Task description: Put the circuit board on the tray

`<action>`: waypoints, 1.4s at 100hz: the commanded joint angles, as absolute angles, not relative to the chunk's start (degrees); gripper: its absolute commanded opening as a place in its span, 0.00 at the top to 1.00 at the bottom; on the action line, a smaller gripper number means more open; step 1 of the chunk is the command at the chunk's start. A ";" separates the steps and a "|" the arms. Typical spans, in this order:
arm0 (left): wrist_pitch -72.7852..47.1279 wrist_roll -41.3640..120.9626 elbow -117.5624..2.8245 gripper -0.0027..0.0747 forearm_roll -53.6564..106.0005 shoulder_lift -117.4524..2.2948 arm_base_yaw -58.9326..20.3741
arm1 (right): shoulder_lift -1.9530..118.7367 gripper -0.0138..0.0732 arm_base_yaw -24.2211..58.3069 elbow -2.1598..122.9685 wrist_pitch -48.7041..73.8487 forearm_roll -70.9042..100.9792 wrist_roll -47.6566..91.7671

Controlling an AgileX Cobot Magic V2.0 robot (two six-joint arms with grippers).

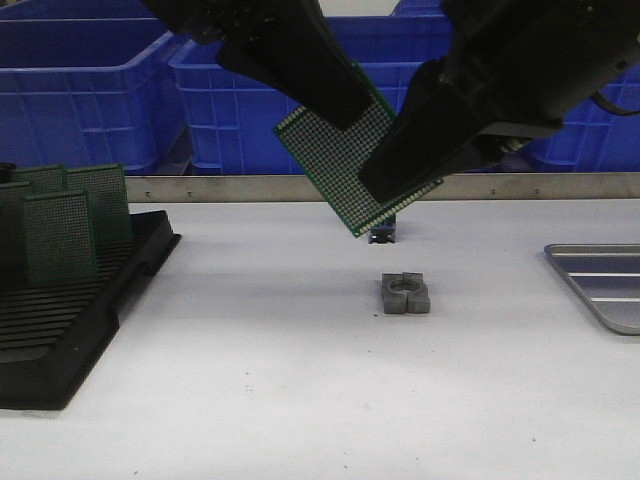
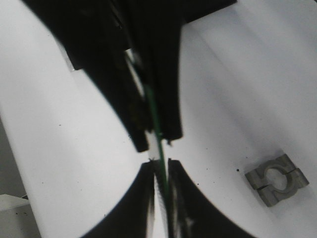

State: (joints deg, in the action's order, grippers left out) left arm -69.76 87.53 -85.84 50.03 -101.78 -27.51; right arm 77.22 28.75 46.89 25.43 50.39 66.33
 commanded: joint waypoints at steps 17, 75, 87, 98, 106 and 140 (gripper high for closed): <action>-71.64 86.95 -87.52 0.90 54.14 -99.45 -28.12 | 75.75 0.92 28.93 48.88 24.24 53.21 66.70; -68.47 86.95 -87.52 0.33 54.14 -99.45 -24.67 | 75.85 0.92 16.39 47.33 37.09 53.18 50.74; -68.47 86.95 -87.52 0.33 54.14 -99.45 -24.18 | 76.22 0.92 8.14 46.78 37.09 53.18 48.54; -68.47 86.95 -87.52 0.33 54.14 -99.45 -24.18 | 77.90 0.92 0.61 46.78 35.97 53.18 48.54; -68.47 86.95 -87.52 0.33 54.14 -99.45 -24.18 | 80.36 0.92 -4.18 46.78 33.74 53.18 48.54; -68.47 86.95 -87.52 0.33 54.14 -99.45 -24.18 | 91.40 0.92 -10.58 47.25 22.92 55.24 48.54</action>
